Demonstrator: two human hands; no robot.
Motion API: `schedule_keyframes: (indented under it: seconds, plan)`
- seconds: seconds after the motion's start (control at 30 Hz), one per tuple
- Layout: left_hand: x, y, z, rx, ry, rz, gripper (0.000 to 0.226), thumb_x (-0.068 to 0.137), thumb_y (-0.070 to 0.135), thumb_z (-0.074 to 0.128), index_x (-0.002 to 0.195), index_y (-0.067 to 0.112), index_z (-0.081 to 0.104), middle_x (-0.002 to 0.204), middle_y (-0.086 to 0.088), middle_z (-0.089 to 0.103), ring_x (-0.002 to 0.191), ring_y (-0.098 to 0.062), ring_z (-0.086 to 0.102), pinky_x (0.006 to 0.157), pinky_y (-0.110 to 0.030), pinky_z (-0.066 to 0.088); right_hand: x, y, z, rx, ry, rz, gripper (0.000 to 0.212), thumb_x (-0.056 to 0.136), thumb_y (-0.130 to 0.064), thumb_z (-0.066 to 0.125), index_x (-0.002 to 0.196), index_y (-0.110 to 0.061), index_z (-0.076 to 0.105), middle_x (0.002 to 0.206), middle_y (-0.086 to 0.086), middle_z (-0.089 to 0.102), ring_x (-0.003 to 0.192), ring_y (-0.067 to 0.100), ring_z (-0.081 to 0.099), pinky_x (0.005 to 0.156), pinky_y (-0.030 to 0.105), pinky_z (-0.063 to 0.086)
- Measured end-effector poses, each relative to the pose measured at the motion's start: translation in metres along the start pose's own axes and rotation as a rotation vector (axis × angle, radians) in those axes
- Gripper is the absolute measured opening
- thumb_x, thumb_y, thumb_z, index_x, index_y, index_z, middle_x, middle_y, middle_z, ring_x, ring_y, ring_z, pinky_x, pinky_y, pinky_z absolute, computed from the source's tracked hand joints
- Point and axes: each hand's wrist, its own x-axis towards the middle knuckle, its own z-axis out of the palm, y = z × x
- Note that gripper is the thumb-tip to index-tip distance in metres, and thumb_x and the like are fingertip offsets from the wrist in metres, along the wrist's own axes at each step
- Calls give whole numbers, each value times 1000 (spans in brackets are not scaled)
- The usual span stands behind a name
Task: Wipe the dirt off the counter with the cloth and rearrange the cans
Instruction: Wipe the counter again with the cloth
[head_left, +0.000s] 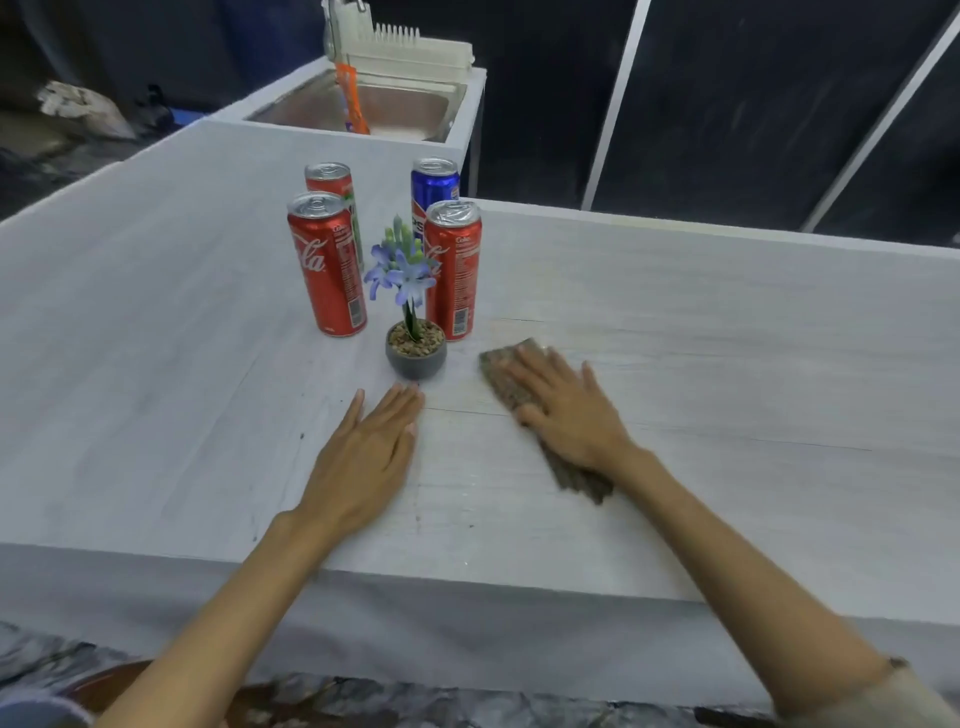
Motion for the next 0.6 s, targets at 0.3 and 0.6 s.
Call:
schedule_keyframes:
  seconds: [0.3,0.6]
  plan:
    - [2,-10,0,-51,67,-40,47,99,25,21,145,18,19,154,7,18,137,6,4,115,-20,-9,127,15,-8,40,-18,278,55,97,-41,19,149,-30,3,159,-6,-6,146,21,-9,115,52,-6]
    - [2,-10,-1,-52,65,-33,47,99,25,20,145,17,18,154,6,17,138,4,1,115,-21,-9,37,15,3,74,6,54,54,96,-38,29,146,-40,8,158,-14,1,146,13,-5,116,47,-6]
